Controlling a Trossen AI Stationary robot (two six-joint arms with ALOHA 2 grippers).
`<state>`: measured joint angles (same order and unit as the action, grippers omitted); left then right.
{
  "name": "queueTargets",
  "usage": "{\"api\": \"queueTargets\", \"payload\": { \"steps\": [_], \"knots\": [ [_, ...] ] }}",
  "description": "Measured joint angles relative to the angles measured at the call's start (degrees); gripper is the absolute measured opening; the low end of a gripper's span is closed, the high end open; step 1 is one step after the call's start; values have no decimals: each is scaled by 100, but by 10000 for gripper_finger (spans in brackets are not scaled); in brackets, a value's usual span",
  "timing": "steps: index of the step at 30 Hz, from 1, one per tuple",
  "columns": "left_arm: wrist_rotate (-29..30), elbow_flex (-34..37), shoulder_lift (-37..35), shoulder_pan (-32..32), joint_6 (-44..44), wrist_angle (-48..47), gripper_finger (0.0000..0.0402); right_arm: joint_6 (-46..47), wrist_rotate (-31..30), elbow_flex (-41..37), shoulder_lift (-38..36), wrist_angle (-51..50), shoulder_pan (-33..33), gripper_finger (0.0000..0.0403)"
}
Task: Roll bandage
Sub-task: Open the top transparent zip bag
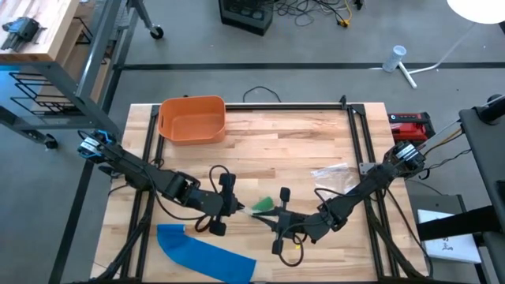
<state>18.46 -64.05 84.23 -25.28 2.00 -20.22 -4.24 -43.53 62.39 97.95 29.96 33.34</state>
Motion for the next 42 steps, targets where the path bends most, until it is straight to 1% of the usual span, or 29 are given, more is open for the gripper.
{"api": "queueTargets", "payload": {
  "steps": [4, 7, 9, 11, 13, 15, 17, 20, 22, 24, 25, 27, 29, 30, 31, 33, 35, 37, 39, 42],
  "knots": [
    [2, 0, 0, 0, 0, 114, 7, -87, 0, 0, 0, 6, 0, 2],
    [74, 0, -9, 0, -11, 96, 26, -254, 0, 0, 0, 4, 4, 1],
    [328, 0, -59, -4, -19, 80, 45, -441, -8, 0, 0, 0, 52, 1],
    [737, -2, -138, -5, -51, 78, 68, -645, -33, -1, -63, -165, 143, 1],
    [1089, -2, -211, -9, -250, 66, 91, -720, -311, -4, -243, -584, 249, 1],
    [1235, 0, -296, -29, -451, 65, 114, -535, -866, -2, -493, -1208, 384, 1],
    [1222, 59, -398, -57, -538, 181, 136, -107, -1305, -4, -730, -1980, 519, 1],
    [968, 293, -548, -73, -760, 662, 162, 614, -1420, -37, -1051, -2967, 699, 0],
    [779, 535, -627, -72, -987, 1225, 176, 1001, -1497, -109, -1191, -3161, 749, 0],
    [439, 902, -697, -59, -1244, 2219, 188, 1124, -1550, -276, -1298, -3146, 744, 0],
    [233, 1138, -715, -28, -1396, 2886, 195, 1168, -1566, -372, -1320, -3060, 718, 0],
    [0, 1633, -700, 37, -1620, 4234, 207, 1186, -1555, -614, -1382, -2722, 610, 0],
    [2, 2072, -680, 151, -1664, 5257, 219, 1084, -1472, -887, -1483, -2196, 495, 0],
    [13, 2245, -682, 205, -1651, 5567, 226, 1006, -1334, -1028, -1530, -1852, 441, 0],
    [32, 2382, -698, 258, -1629, 5764, 232, 849, -1184, -1168, -1565, -1474, 382, 0],
    [57, 2566, -774, 353, -1512, 5816, 245, 391, -760, -1474, -1653, -572, 297, 0],
    [46, 2631, -870, 410, -1387, 5846, 257, -137, -295, -1740, -1748, 360, 258, 0],
    [34, 2666, -986, 424, -1332, 5861, 266, -626, 25, -1933, -1899, 1053, 251, 0],
    [-33, 2666, -1049, 425, -1311, 5849, 273, -970, 185, -2020, -2027, 1406, 254, 0],
    [-453, 2620, -1111, 417, -1245, 5773, 278, -1259, 331, -2046, -2260, 1426, 312, 0]
  ]
}}
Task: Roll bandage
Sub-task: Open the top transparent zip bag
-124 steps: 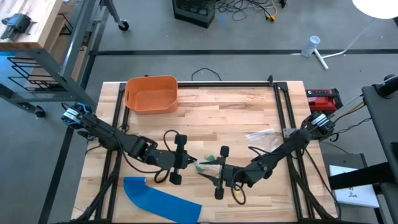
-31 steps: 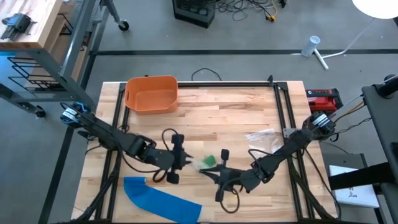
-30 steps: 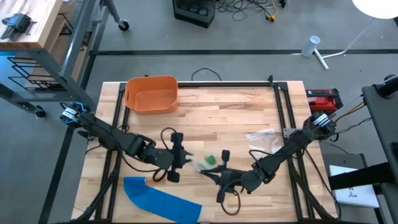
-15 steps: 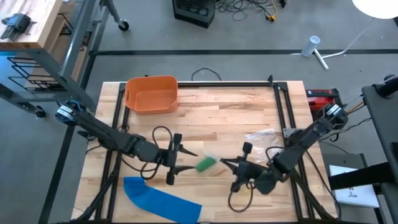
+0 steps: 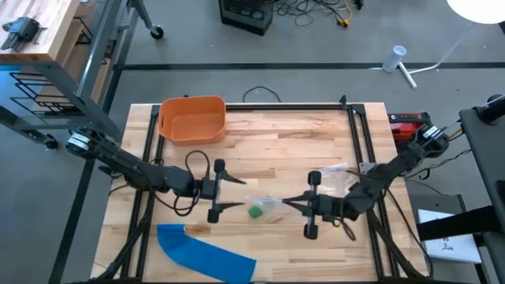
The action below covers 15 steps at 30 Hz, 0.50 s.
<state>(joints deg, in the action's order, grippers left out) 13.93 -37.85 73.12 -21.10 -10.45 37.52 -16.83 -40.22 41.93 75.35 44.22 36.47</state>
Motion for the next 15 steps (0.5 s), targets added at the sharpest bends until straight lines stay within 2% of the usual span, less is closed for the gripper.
{"api": "queueTargets", "payload": {
  "steps": [5, 10, 15],
  "knots": [
    [-441, -224, 46, -19, 49, -51, 271, -357, 357, 138, -322, 60, 165, 0],
    [-446, -338, 110, -55, 49, -116, 245, -734, 435, 370, -437, 56, 320, 0],
    [-446, -371, 110, -63, 48, -136, 203, -779, 418, 468, -418, -95, 365, 0]
  ]
}}
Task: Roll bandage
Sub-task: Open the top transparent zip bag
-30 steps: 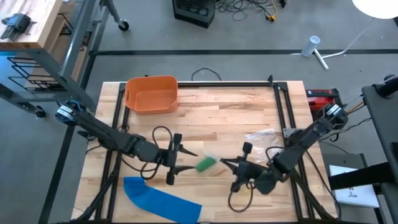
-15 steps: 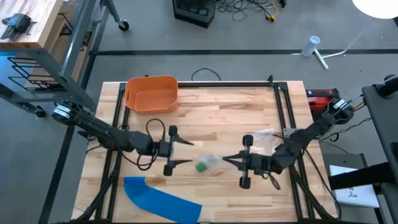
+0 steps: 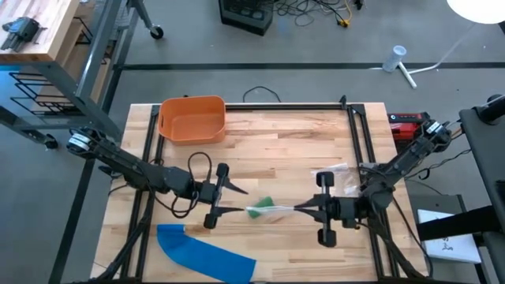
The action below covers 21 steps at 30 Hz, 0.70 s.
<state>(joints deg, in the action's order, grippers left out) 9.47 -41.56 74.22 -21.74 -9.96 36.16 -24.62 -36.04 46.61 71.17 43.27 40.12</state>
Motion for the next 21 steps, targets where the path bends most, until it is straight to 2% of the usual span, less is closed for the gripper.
{"api": "queueTargets", "payload": {
  "steps": [7, 14, 21],
  "knots": [
    [0, 0, 0, 2, -143, -29, 125, 56, -615, 41, 18, 13, -2, 0],
    [46, 2, 0, 15, -186, -29, 61, 144, -640, 44, 18, -8, -2, 0],
    [55, 2, 0, 20, -349, -28, 27, 256, -640, 41, 18, -32, -15, 0]
  ]
}}
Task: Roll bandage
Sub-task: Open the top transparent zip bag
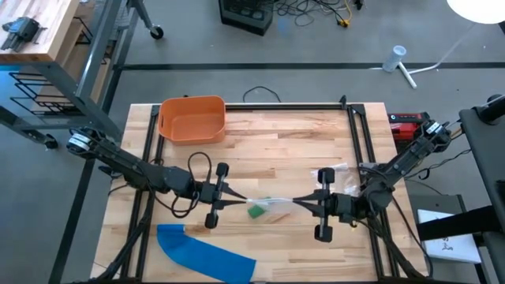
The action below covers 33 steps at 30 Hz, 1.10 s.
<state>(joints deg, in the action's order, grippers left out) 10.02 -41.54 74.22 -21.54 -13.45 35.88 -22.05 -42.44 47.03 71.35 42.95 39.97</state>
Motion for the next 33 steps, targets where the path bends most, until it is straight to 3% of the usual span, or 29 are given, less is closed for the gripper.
{"api": "queueTargets", "payload": {
  "steps": [11, 18, 33],
  "knots": [
    [448, 0, 2, 1, 33, -35, 32, 308, 62, -4, 76, -155, -98, 0],
    [457, 4, 2, 4, -47, -85, 4, 303, 62, 52, 244, -156, -101, 0],
    [444, -26, 0, -17, 61, -140, 0, 401, 39, 101, 381, -155, -183, 0]
  ]
}}
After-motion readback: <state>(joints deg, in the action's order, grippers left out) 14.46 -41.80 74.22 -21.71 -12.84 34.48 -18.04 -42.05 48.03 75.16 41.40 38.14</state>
